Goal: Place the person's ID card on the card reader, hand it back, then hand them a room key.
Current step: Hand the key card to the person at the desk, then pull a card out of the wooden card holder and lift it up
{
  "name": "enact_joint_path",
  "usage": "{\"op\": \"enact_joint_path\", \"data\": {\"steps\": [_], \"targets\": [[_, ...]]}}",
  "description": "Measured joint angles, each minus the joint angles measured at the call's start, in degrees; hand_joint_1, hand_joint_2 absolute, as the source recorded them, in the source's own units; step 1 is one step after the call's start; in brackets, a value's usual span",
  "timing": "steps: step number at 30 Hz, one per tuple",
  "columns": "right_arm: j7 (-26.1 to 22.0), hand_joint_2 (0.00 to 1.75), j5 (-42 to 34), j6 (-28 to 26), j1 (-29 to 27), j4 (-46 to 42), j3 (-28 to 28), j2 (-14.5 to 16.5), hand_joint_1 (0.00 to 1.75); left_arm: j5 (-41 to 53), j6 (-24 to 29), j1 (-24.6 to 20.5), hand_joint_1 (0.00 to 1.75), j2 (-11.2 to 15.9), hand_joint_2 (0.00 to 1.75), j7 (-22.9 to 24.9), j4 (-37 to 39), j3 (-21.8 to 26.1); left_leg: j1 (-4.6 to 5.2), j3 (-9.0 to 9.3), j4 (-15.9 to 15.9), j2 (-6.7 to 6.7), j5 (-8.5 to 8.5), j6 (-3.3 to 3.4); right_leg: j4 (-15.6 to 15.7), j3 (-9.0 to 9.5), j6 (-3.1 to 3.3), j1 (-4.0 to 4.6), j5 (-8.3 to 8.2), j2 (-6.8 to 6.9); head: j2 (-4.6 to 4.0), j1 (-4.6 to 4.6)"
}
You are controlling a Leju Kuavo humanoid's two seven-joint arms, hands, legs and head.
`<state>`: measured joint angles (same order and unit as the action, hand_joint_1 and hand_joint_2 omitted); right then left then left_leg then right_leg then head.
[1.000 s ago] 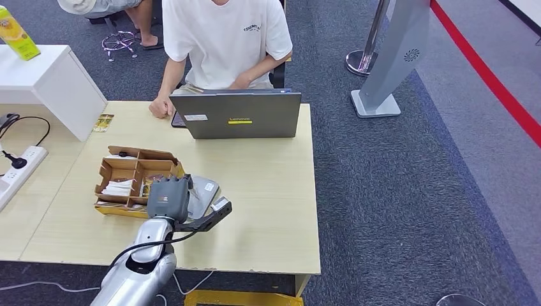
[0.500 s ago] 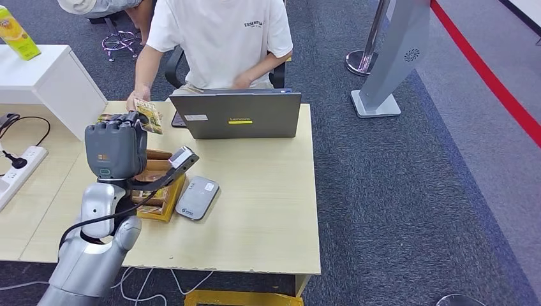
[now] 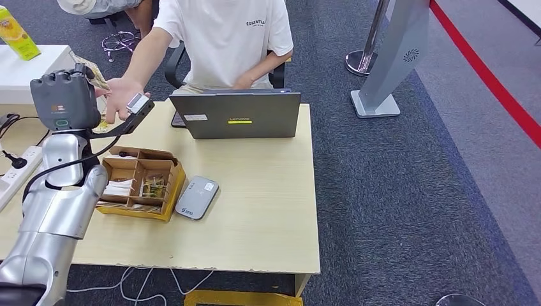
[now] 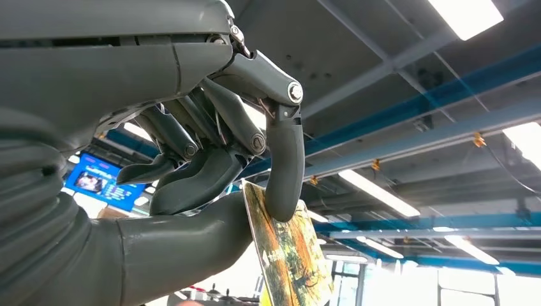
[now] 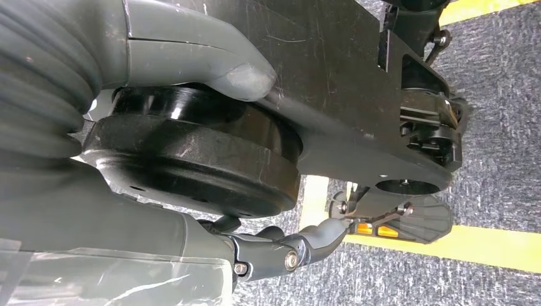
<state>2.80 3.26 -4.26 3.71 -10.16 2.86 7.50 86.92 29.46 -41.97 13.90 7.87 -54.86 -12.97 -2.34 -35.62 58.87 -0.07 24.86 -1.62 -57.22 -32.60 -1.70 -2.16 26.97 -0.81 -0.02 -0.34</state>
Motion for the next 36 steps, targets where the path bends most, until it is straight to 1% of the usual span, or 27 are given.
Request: {"op": "enact_joint_path", "data": {"steps": [1, 6, 16, 19, 22, 25, 28, 32, 36], "targets": [[0.10, 1.75, -0.01, -0.02, 0.01, 0.00, -0.01, 0.00, 0.00, -0.10, -0.06, -0.59, 0.00, -0.02, 1.75, 0.00, 1.08, 0.07, 0.01, 0.00, 0.00, 0.00, 0.00, 0.00, 0.00, 0.00, 0.00, 0.00, 0.00, 0.00, 0.00, 0.01], [0.33, 1.75, -0.09, -0.05, 0.02, 0.00, -0.02, -0.01, 0.00, -0.66, -0.21, -1.88, 0.00, -0.16, 1.75, -0.26, 3.90, 0.11, 0.01, 0.00, 0.00, 0.01, 0.01, 0.00, 0.01, -0.03, 0.00, -0.01, 0.00, 0.00, 0.00, 0.00], [0.28, 1.75, -0.11, -0.07, 0.03, 0.00, -0.02, -0.01, 0.00, -0.93, 0.11, -2.13, 0.00, -0.57, 1.75, -0.83, 6.11, 0.11, 0.01, -0.01, 0.00, 0.01, 0.01, 0.00, 0.01, -0.03, 0.00, 0.00, 0.00, 0.00, 0.00, 0.01], [0.23, 1.75, -0.11, -0.11, 0.03, 0.00, -0.04, -0.01, 0.00, -1.33, 0.16, -1.63, 0.00, -0.62, 1.75, -1.17, 6.12, 0.11, 0.01, -0.01, 0.00, 0.01, 0.01, 0.00, 0.01, -0.02, 0.00, -0.01, 0.00, 0.00, 0.00, 0.01], [0.22, 1.75, -0.15, -0.21, 0.03, 0.00, -0.09, 0.00, 0.00, -2.82, 0.57, 0.25, 0.00, -0.66, 1.75, -2.14, 4.75, 0.11, 0.01, -0.01, 0.00, 0.01, 0.01, 0.00, 0.01, -0.02, 0.00, -0.01, 0.00, -0.01, 0.00, 0.01], [0.22, 1.75, -0.45, -0.49, 0.01, 0.00, -0.17, 0.00, 0.00, -5.36, 0.79, 3.62, 0.00, -0.70, 1.75, -4.03, 0.95, 0.09, 0.01, -0.01, 0.00, 0.01, 0.02, 0.00, 0.01, -0.03, 0.00, -0.01, 0.01, -0.01, 0.00, 0.01], [0.15, 1.75, -1.16, -0.89, -0.06, 0.00, -0.55, 0.01, 0.00, -7.57, -1.18, 8.94, 0.00, -0.66, 1.75, -5.43, -5.56, 0.09, 0.03, 0.00, -0.01, 0.06, 0.07, 0.00, 0.01, -0.03, 0.00, -0.03, 0.02, -0.05, 0.00, -0.01], [-0.14, 1.75, -2.64, -1.50, -0.26, 0.00, -1.81, 0.02, 0.00, -10.44, -5.42, 18.79, 0.00, -0.19, 1.75, -7.21, -18.34, -0.22, 0.04, -0.03, -0.02, 0.12, 0.14, 0.03, 0.03, -0.06, -0.03, -0.04, 0.07, -0.11, 0.00, -0.02], [-0.54, 1.75, -4.21, -2.38, -0.56, 0.00, -3.45, 0.07, 0.00, -11.71, -7.17, 30.27, 0.00, 1.69, 1.75, -9.25, -31.35, -1.82, 0.04, 0.01, -0.03, 0.14, 0.30, -0.04, 0.03, -0.03, -0.07, -0.05, 0.21, -0.15, 0.00, -0.01]]}}
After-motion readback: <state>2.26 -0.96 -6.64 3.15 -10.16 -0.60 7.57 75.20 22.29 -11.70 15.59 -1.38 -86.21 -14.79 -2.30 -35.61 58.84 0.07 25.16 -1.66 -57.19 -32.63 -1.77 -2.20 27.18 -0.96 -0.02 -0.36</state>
